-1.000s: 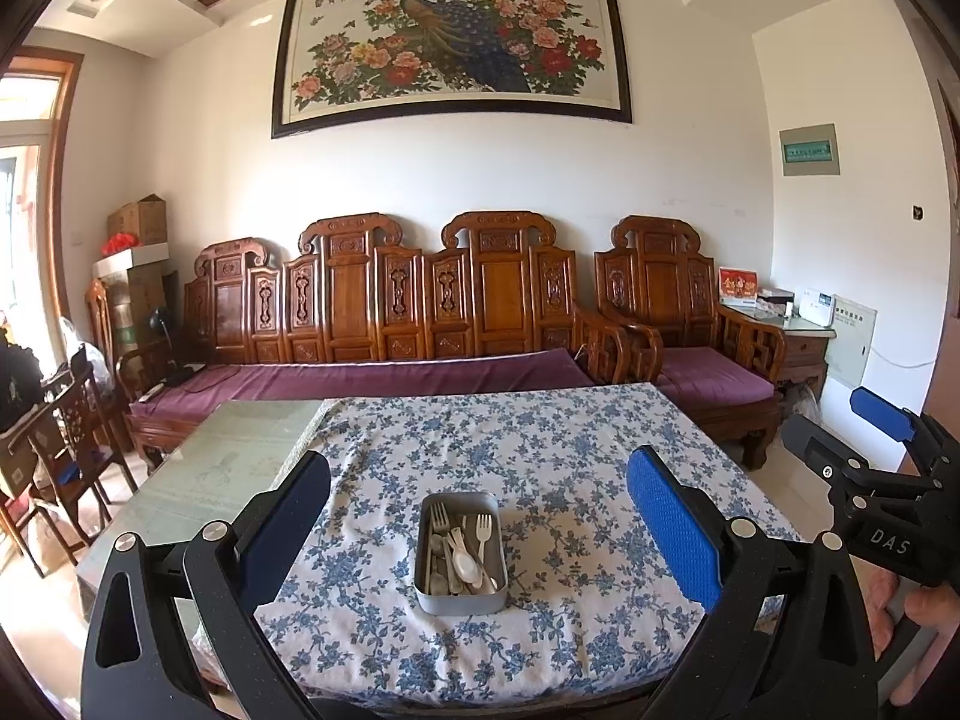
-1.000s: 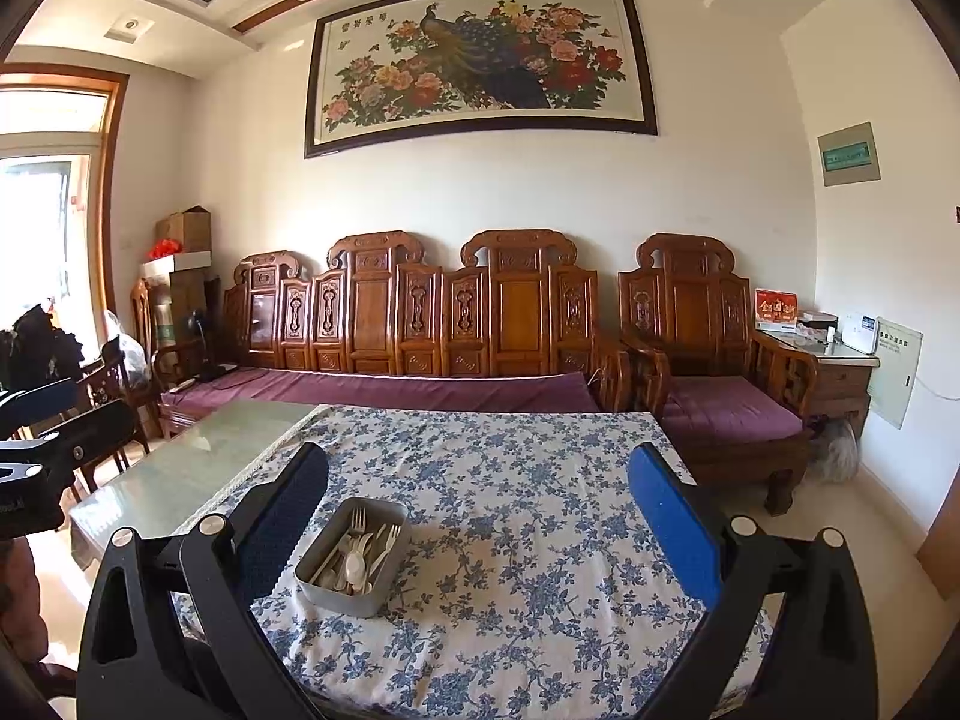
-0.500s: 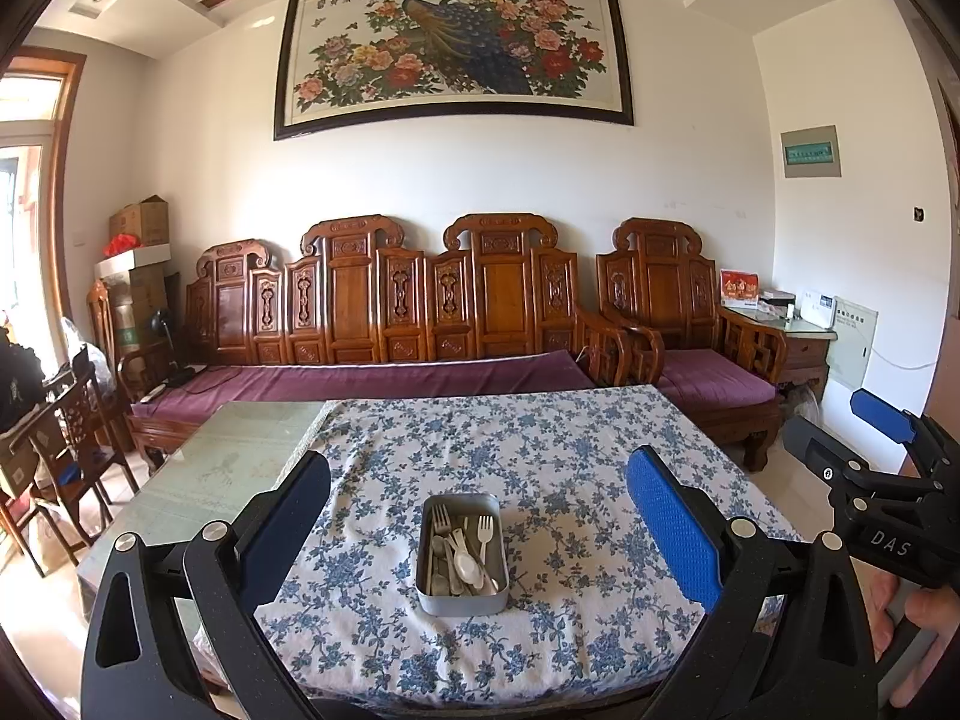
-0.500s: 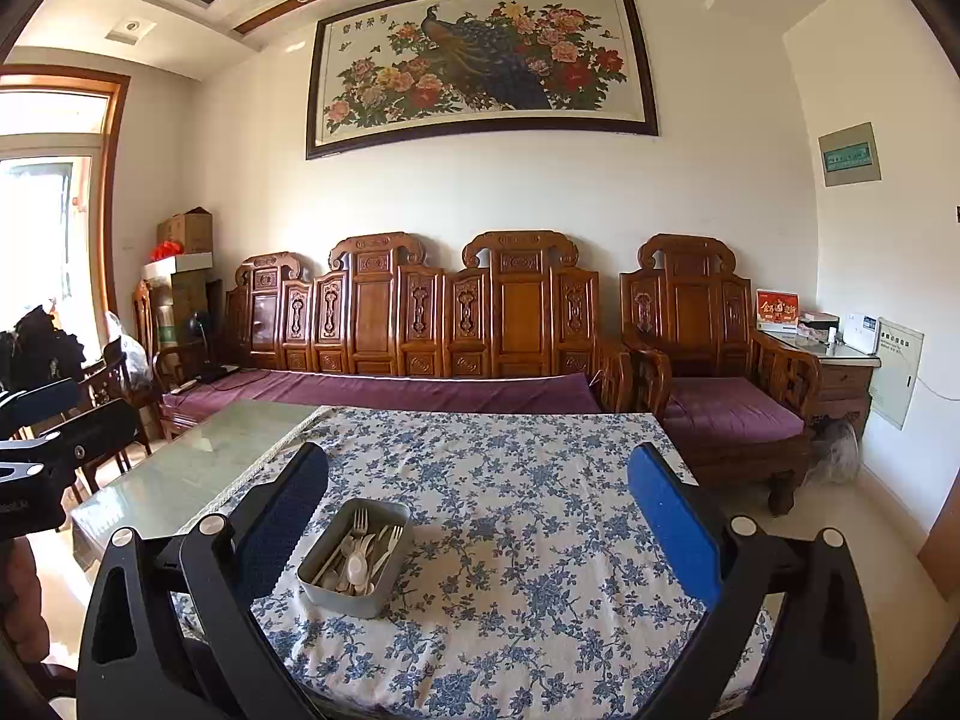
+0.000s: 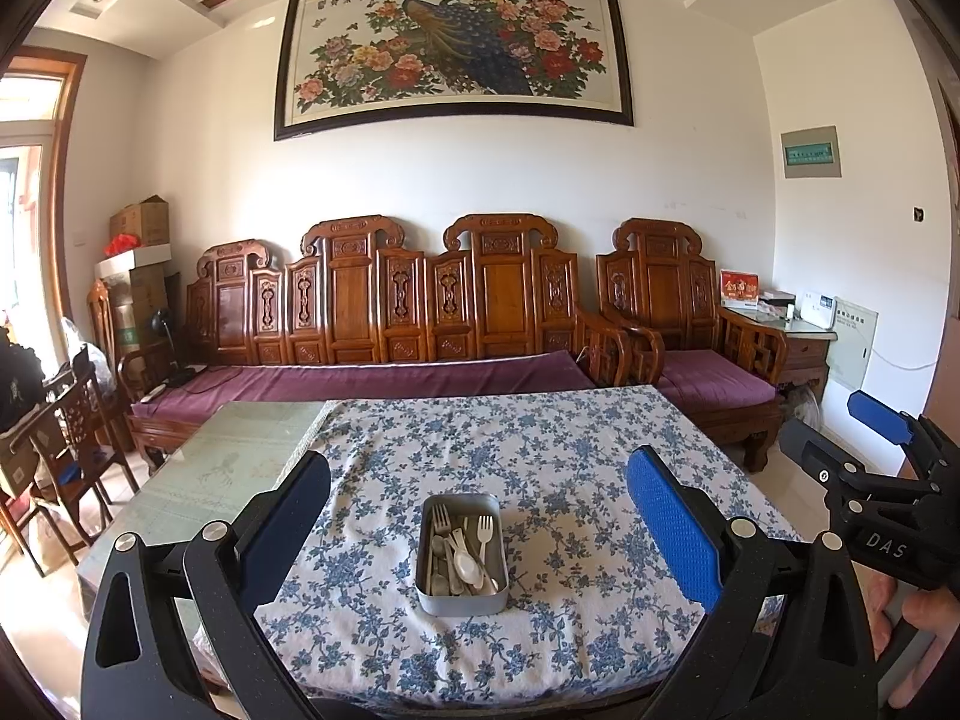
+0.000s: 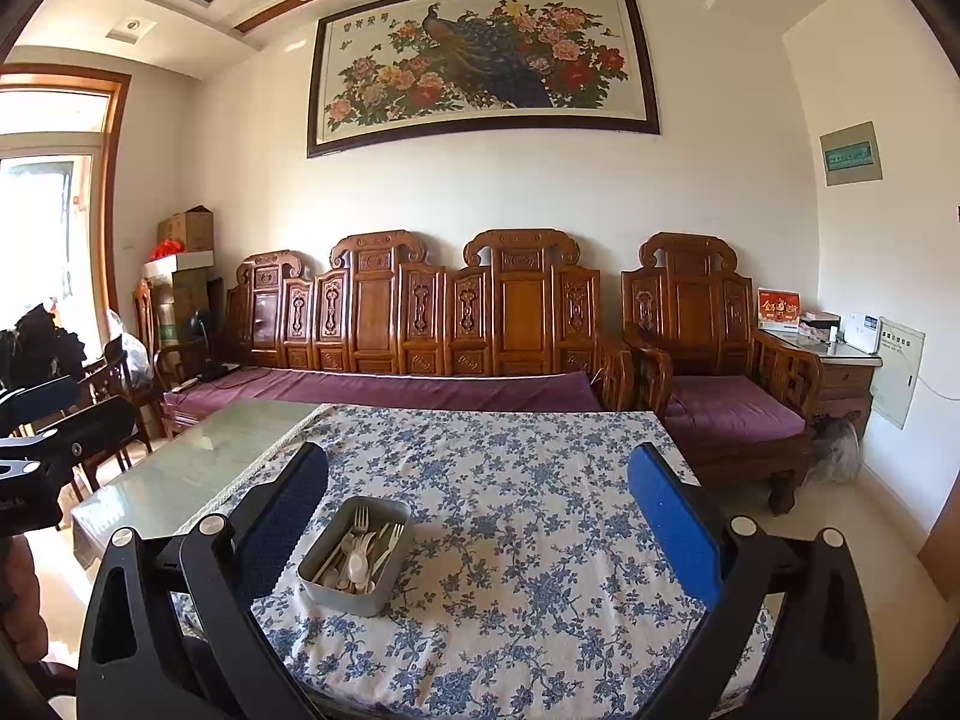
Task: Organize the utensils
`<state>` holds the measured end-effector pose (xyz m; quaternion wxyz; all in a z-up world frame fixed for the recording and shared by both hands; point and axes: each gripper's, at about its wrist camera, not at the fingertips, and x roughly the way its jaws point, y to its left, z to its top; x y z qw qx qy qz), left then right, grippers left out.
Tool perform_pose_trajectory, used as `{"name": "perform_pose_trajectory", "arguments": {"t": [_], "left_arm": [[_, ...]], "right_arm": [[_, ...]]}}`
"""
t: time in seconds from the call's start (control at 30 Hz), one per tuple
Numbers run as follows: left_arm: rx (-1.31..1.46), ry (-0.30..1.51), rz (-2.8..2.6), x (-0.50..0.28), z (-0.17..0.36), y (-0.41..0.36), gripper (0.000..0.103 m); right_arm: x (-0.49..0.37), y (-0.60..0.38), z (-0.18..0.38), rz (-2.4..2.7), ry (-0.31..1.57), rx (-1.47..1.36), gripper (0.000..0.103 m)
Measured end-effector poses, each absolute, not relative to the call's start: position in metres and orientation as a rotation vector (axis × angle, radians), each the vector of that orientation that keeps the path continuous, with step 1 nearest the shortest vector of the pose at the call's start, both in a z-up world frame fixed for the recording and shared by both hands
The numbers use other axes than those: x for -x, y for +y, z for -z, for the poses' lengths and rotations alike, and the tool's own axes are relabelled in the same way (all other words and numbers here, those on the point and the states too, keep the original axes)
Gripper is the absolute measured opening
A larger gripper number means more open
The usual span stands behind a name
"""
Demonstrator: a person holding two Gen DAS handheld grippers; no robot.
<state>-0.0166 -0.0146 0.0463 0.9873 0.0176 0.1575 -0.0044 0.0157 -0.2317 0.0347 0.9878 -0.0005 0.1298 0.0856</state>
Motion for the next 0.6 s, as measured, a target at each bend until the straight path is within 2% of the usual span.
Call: {"name": "perform_pose_trajectory", "arguments": {"t": [0.6], "left_arm": [[-0.028, 0.32, 0.015, 0.0176, -0.0478, -0.0154, 0.095]], "right_arm": [[-0.0147, -0.2322, -0.033, -0.175, 0.263, -0.001, 0.101]]}}
